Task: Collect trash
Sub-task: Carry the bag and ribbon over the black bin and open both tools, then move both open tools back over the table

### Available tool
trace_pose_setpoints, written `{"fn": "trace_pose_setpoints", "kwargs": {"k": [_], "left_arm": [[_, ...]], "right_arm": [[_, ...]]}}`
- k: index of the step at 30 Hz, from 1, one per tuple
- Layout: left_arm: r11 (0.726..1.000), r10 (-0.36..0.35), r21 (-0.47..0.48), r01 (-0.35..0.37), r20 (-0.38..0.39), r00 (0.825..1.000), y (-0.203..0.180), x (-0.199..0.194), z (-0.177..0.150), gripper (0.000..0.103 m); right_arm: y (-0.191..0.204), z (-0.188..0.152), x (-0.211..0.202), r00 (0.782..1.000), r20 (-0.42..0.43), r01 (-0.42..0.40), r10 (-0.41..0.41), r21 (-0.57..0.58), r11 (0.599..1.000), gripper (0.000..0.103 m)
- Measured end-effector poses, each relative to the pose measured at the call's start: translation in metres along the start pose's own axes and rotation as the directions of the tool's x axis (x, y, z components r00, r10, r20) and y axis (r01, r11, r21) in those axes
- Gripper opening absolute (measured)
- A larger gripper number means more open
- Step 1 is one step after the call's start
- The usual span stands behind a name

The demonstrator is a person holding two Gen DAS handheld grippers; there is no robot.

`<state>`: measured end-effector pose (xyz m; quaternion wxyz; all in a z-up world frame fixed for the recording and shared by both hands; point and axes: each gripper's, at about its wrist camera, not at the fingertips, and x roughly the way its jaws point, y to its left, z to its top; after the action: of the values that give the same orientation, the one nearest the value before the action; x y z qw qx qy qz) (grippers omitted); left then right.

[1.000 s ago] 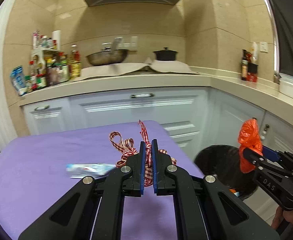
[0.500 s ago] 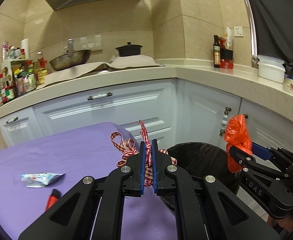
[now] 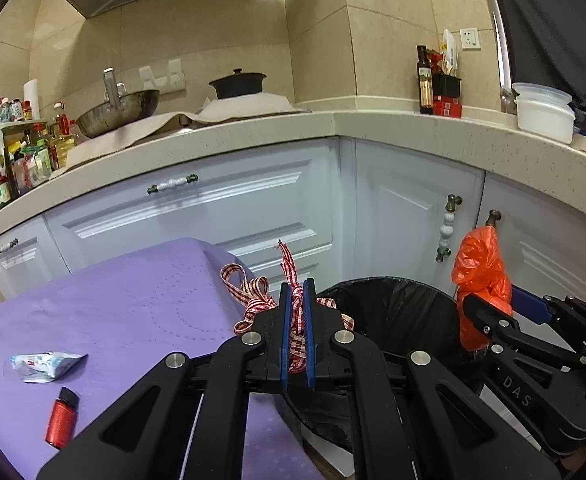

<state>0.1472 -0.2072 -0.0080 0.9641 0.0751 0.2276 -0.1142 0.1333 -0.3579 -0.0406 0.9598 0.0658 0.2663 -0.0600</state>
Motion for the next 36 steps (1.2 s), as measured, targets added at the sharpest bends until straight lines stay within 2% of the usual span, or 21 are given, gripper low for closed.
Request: {"fn": "trace_pose_setpoints", "kwargs": {"k": [8,9,10,11,13,15,19,22,28,36], "left_arm": [[1.000,0.005,0.008,-0.004,-0.020,1.000,-0.010,0.022,0.000,0.007],[1.000,0.003,0.011,-0.002,-0.025,1.000,-0.011,0.025,-0.001,0.007],[1.000,0.005,0.012,-0.005,-0.030,1.000,-0.011,0.029,-0.001,0.008],[1.000,0.014,0.009,-0.013,-0.038,0.999,-0.011,0.032,-0.001,0.010],[1.000,0.009,-0.004,-0.009,-0.057,0.998,-0.008,0.036,-0.002,0.028],[1.000,0.012,-0.027,-0.013,-0.047,0.999,-0.002,0.032,-0.001,0.036],[0.999,0.021,-0.032,-0.022,-0.042,0.999,0.005,0.026,0.000,0.043],[0.998,0.028,-0.049,-0.030,-0.044,0.999,0.015,0.017,0.000,0.044],[0.996,0.061,-0.061,-0.064,-0.049,0.997,0.044,-0.005,-0.006,0.047],[0.978,0.167,-0.117,-0.174,-0.071,0.983,0.111,-0.046,-0.028,0.048]], "right_arm": [[-0.007,-0.003,0.017,1.000,-0.001,0.030,-0.030,0.012,0.999,0.041],[-0.008,-0.004,0.019,0.999,0.003,0.037,-0.037,0.014,0.999,0.044],[-0.009,-0.005,0.023,0.999,0.003,0.043,-0.043,0.017,0.999,0.053],[-0.010,-0.005,0.025,0.999,0.002,0.049,-0.049,0.019,0.999,0.056],[-0.011,-0.007,0.029,0.998,-0.006,0.056,-0.055,0.025,0.998,0.056],[-0.011,-0.008,0.028,0.998,-0.006,0.056,-0.056,0.030,0.998,0.056],[-0.006,-0.009,0.022,0.999,-0.005,0.050,-0.050,0.030,0.998,0.056],[0.000,-0.009,0.017,0.999,-0.002,0.041,-0.041,0.035,0.999,0.056],[0.025,-0.010,0.001,1.000,-0.004,-0.011,0.012,0.045,0.999,0.057],[0.092,-0.015,-0.019,0.991,-0.008,-0.136,0.136,0.008,0.991,0.058]]}}
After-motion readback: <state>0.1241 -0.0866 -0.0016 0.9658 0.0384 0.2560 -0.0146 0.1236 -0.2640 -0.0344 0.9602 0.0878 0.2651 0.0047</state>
